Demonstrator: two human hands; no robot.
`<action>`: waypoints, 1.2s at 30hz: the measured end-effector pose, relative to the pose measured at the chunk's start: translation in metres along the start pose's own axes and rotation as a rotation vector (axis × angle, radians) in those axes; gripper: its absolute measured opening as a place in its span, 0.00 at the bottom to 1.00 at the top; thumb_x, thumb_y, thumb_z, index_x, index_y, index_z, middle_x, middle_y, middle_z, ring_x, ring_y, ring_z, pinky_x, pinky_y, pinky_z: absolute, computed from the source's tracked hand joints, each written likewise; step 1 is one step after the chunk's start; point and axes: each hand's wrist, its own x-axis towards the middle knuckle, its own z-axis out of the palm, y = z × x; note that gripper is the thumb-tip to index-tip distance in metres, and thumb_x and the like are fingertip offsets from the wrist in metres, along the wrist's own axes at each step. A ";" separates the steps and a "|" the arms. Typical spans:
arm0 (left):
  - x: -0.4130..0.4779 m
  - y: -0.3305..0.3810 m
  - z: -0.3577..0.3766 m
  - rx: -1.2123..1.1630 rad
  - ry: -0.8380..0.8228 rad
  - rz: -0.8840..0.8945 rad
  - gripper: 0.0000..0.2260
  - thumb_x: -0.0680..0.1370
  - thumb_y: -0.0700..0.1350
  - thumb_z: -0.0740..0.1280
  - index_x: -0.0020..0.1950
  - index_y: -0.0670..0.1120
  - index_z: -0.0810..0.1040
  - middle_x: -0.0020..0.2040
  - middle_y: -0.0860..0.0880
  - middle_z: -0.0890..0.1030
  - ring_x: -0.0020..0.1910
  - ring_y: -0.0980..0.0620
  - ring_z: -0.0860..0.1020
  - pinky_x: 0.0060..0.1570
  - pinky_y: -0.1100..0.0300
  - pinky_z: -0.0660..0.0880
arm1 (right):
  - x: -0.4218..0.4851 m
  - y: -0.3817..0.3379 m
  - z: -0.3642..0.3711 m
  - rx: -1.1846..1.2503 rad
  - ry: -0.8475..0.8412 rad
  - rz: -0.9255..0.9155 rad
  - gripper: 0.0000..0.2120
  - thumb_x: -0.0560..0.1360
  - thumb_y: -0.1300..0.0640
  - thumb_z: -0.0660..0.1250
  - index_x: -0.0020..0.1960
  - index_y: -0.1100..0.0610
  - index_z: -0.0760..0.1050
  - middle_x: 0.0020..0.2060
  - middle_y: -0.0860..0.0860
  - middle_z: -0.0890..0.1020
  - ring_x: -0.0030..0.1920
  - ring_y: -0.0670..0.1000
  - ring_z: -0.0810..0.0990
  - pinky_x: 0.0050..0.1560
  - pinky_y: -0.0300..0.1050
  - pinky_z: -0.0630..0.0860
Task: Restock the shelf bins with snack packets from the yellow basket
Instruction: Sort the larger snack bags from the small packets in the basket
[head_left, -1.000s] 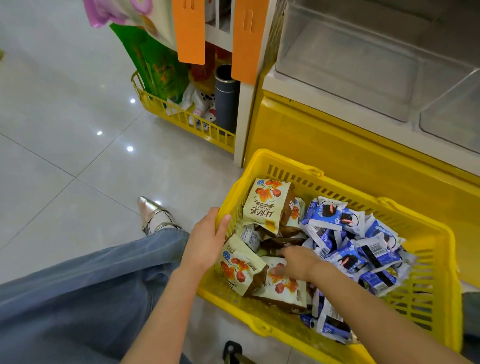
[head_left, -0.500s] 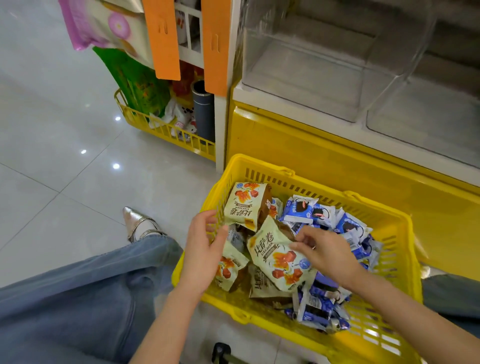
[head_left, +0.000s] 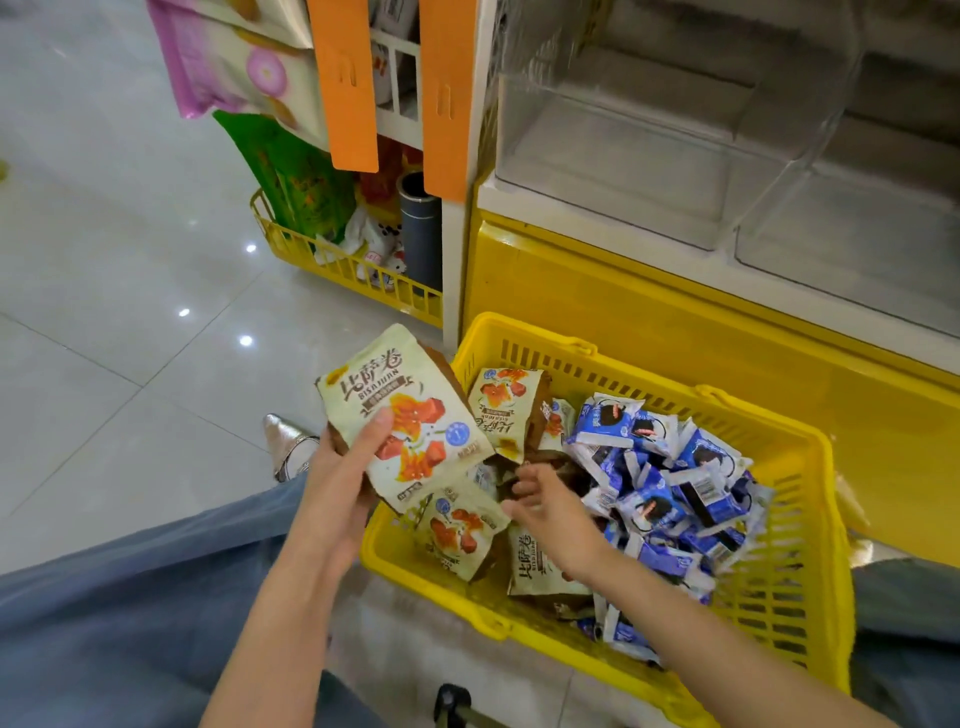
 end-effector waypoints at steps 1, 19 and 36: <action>0.001 0.004 -0.004 -0.020 0.006 0.009 0.16 0.66 0.49 0.71 0.52 0.53 0.75 0.49 0.48 0.84 0.47 0.48 0.83 0.38 0.54 0.81 | 0.004 0.006 0.013 -0.053 -0.048 0.014 0.23 0.76 0.54 0.66 0.68 0.57 0.63 0.60 0.52 0.74 0.57 0.47 0.74 0.55 0.34 0.72; 0.013 -0.009 -0.001 0.013 0.035 -0.105 0.32 0.62 0.52 0.74 0.65 0.48 0.71 0.55 0.46 0.82 0.52 0.46 0.82 0.52 0.45 0.78 | 0.026 0.056 0.029 -0.312 -0.050 -0.009 0.18 0.76 0.47 0.65 0.62 0.54 0.74 0.54 0.52 0.80 0.52 0.50 0.79 0.50 0.41 0.76; -0.001 -0.034 0.019 0.694 -0.268 0.032 0.21 0.68 0.64 0.60 0.60 0.62 0.66 0.50 0.64 0.77 0.44 0.67 0.79 0.37 0.74 0.74 | -0.014 -0.020 -0.021 0.444 -0.171 0.085 0.26 0.68 0.41 0.65 0.63 0.48 0.68 0.56 0.44 0.80 0.52 0.43 0.82 0.47 0.38 0.80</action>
